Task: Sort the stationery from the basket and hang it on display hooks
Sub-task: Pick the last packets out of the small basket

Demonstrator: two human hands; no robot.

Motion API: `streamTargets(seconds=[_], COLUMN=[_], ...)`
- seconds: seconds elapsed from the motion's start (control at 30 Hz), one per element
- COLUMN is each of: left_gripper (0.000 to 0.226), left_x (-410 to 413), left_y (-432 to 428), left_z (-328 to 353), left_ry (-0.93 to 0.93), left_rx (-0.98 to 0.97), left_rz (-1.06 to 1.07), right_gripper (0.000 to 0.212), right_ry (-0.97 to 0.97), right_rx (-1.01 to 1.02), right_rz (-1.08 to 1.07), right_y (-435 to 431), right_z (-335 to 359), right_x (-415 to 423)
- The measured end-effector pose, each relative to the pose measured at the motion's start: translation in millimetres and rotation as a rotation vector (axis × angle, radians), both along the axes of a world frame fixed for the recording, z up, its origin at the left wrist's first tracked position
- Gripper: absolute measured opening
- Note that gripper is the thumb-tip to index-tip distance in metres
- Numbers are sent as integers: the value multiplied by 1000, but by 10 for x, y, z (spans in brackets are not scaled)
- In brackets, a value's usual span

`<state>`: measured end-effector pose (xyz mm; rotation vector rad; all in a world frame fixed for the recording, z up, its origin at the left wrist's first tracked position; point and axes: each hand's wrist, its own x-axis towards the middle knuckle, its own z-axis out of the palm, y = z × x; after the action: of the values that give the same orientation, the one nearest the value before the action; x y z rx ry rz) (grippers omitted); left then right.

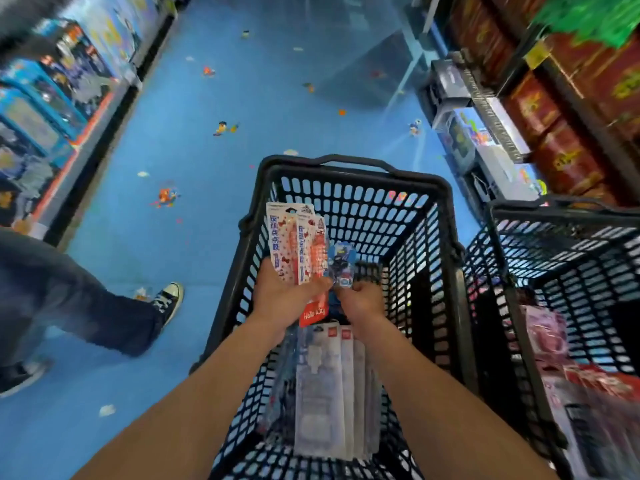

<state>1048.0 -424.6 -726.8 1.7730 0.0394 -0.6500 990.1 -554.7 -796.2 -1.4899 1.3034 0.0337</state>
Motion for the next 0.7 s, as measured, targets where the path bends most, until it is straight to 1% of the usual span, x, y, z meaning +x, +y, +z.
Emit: streamTargets(seconds=[0.07,0.13,0.17,0.2,0.27,0.33,0.4,0.47,0.53,0.63,0.7], left_gripper=[80,75,72,70,63,54,51,48,46,56,46], left_x=[-8,-18,-20,-27,-43,-68,-111,-166,-226,-325,-406], left_y=[-5,-2,6,12,22,27,20,-19,-92,-242,-379], left_z=[-14,-16,-10,15,85,181,317,478,638,905,1093], left_ry=[5,8,16,24,37,58,116,221,309,367,360], left_rx=[5,-8,-11,-15,-32,-60,-115,-177,-234,-287,-286], left_rz=[-20,-50,-63,-77,-109,-131,-143,-151,-183,-207,-248], right_gripper=[26,14,12,17,28,42,52,56,53,40,43], right_ry=[57,113,128,132,106,-15,-188,-281,-340,-424,-460], right_rx=[-60,-88,-93,-94,-113,-76,110,270,347,332,319], right_rz=[82,185,231,261,253,175,154,230,236,274,310], right_y=[-19,-50,-63,-61,-54,-39,-23,-33,-81,-226,-346], right_z=[79,113,143,152,251,419,656,943,1191,1498,1669], right_x=[-37,-56,-65,-54,-57,-88,-131,-192,-263,-411,-545])
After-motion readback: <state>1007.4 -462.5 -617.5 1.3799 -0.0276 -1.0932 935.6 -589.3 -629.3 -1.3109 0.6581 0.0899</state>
